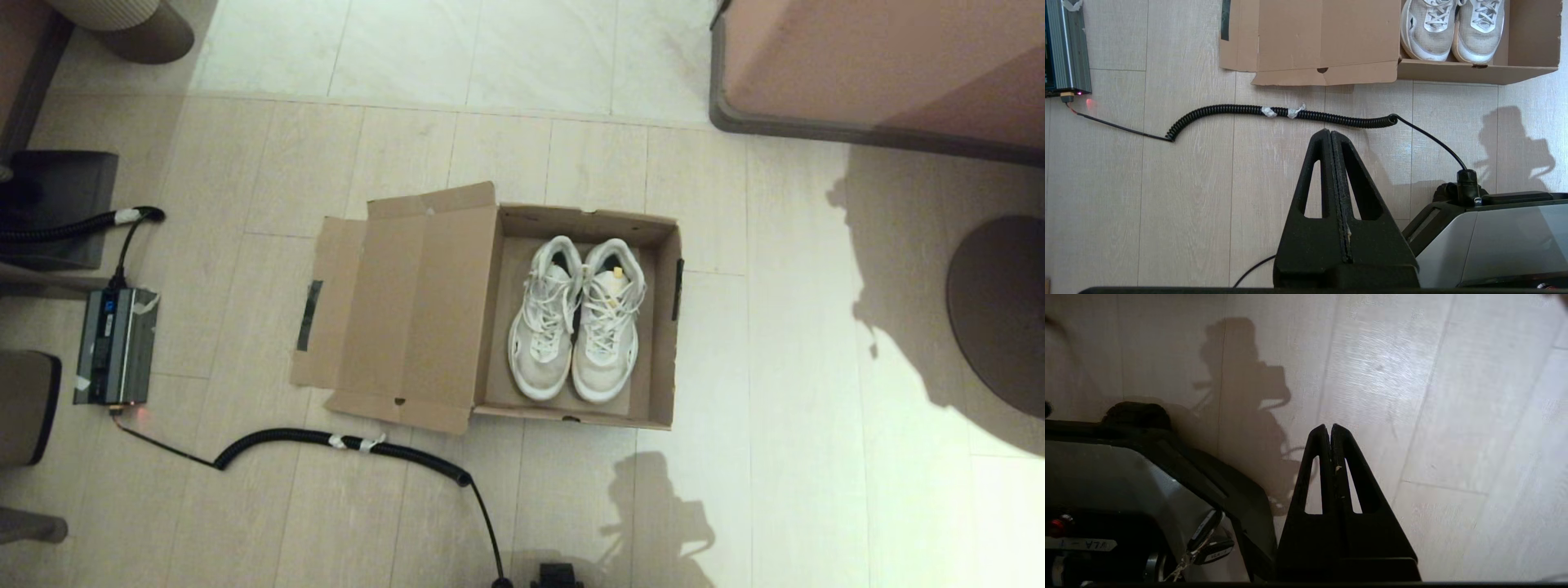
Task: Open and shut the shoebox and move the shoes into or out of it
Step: Close the shoe box
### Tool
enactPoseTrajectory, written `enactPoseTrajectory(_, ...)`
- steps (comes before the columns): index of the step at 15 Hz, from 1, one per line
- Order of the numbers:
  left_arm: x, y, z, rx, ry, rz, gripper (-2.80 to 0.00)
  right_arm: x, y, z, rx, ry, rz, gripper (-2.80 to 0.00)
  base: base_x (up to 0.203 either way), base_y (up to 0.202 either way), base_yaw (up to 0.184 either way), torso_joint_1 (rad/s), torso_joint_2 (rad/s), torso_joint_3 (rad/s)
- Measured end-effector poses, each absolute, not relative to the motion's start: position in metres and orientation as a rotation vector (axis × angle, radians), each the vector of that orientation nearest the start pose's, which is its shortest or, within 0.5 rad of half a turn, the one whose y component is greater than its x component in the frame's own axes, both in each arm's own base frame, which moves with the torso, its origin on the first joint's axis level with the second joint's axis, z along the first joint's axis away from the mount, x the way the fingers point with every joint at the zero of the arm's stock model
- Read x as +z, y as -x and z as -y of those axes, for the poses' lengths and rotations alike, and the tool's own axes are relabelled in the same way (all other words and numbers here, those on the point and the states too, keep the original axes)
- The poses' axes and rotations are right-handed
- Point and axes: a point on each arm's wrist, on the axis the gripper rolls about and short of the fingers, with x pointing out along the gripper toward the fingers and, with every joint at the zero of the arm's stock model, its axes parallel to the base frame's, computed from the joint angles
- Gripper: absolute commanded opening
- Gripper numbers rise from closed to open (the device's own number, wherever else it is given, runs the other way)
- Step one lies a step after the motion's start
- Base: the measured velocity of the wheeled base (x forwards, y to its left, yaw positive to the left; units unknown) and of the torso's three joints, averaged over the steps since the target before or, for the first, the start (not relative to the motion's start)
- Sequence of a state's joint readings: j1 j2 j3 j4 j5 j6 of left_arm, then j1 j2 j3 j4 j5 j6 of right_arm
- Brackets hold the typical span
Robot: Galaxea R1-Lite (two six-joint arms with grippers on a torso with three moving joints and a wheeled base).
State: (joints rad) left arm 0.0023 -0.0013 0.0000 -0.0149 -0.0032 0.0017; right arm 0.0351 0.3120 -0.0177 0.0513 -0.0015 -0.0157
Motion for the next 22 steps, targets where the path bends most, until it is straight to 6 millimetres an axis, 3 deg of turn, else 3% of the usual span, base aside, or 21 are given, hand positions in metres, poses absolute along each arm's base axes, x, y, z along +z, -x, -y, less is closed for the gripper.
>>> enactPoseTrajectory(8,0.0770,0.0229,0.0001,0.000,-0.002,0.016,-2.80,0.0791,-0.0036,-0.0003,0.087,0.009,-0.390,-2.80,0.000,0.000,0.000,0.000,0.00,0.000)
enactPoseTrajectory(12,0.0770,0.0229,0.0001,0.000,-0.002,0.016,-2.80,0.0798,0.0008,0.0013,0.026,-0.074,-0.317,-2.80,0.000,0.000,0.000,0.000,0.00,0.000)
enactPoseTrajectory(22,0.0770,0.0229,0.0001,0.000,-0.002,0.016,-2.80,0.0799,0.0049,0.0011,-0.101,-0.090,-0.262,-2.80,0.000,0.000,0.000,0.000,0.00,0.000)
